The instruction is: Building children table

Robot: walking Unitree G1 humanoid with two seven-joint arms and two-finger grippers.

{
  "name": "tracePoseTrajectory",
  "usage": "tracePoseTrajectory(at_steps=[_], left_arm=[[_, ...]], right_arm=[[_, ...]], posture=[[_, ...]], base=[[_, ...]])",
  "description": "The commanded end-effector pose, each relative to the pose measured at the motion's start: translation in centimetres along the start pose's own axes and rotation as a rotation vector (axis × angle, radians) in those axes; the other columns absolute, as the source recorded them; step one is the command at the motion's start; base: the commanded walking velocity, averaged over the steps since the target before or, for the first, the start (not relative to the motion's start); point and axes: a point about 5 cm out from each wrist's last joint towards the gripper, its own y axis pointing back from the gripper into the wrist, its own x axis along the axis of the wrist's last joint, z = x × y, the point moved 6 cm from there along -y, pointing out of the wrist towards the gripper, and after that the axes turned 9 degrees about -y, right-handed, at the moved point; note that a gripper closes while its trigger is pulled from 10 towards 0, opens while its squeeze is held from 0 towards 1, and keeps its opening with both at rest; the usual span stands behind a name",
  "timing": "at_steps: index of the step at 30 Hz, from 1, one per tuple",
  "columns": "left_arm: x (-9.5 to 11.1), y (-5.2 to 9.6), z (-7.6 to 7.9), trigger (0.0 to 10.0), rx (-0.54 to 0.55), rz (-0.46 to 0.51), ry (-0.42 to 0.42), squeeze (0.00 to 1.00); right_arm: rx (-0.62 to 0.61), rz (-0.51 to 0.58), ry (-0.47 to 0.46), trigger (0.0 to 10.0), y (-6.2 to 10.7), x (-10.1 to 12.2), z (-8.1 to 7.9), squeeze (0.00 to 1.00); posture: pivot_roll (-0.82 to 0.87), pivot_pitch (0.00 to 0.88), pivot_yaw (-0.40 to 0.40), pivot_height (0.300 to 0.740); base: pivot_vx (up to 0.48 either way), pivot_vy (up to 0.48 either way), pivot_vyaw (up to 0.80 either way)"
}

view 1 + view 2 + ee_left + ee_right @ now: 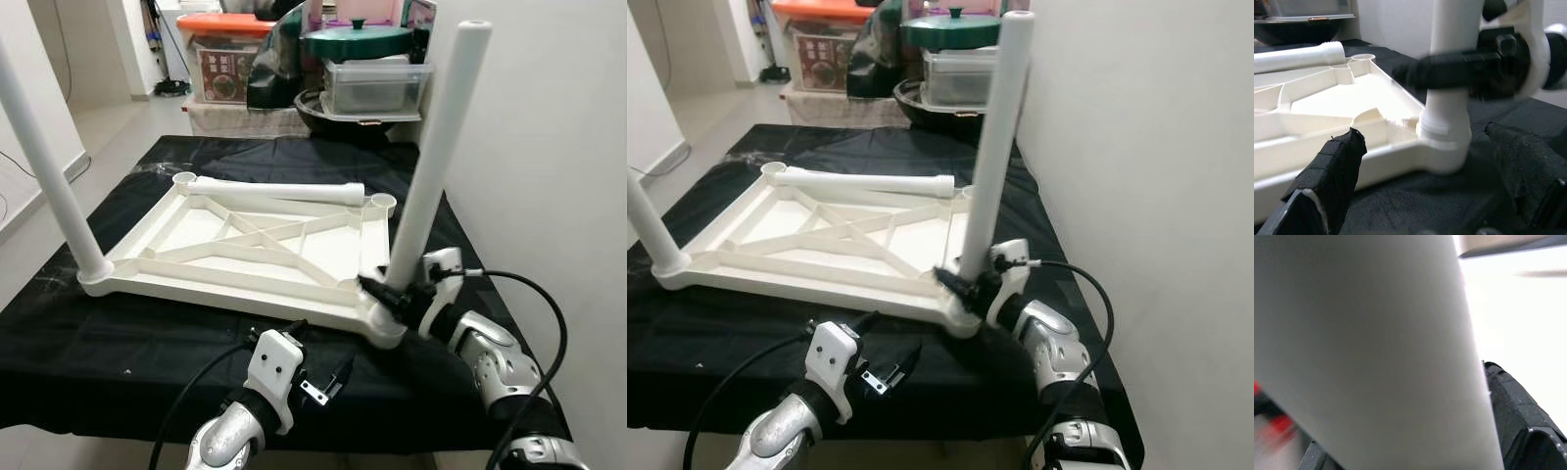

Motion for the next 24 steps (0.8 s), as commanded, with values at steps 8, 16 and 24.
tracePoseTrajectory(at_steps=[8, 16, 24], left_arm=[[-0.1, 0.1, 0.0, 10.0, 0.001, -0.002, -0.005, 0.00], [0.0, 0.0, 0.0, 10.0, 0.001, -0.002, -0.003, 0.00], [0.0, 0.1, 0.0, 10.0, -0.001, -0.002, -0.001, 0.00]], right_arm=[[0.224, -0.124, 0.069, 10.0, -2.0, -1.0, -2.9, 0.00], [0.190, -0.072, 0.107, 0.0, -2.4, 0.0, -2.6, 0.00], [-0.450, 0.162, 0.091, 0.0, -2.2, 1.9, 4.2, 0.00]], posture=[[0.07, 0.000, -0.038, 0.740], [0.04, 0.000, -0.037, 0.740], [0.04, 0.000, -0.024, 0.740]], base=[[0.000, 0.000, 0.00], [0.000, 0.000, 0.00], [0.000, 0.000, 0.00]])
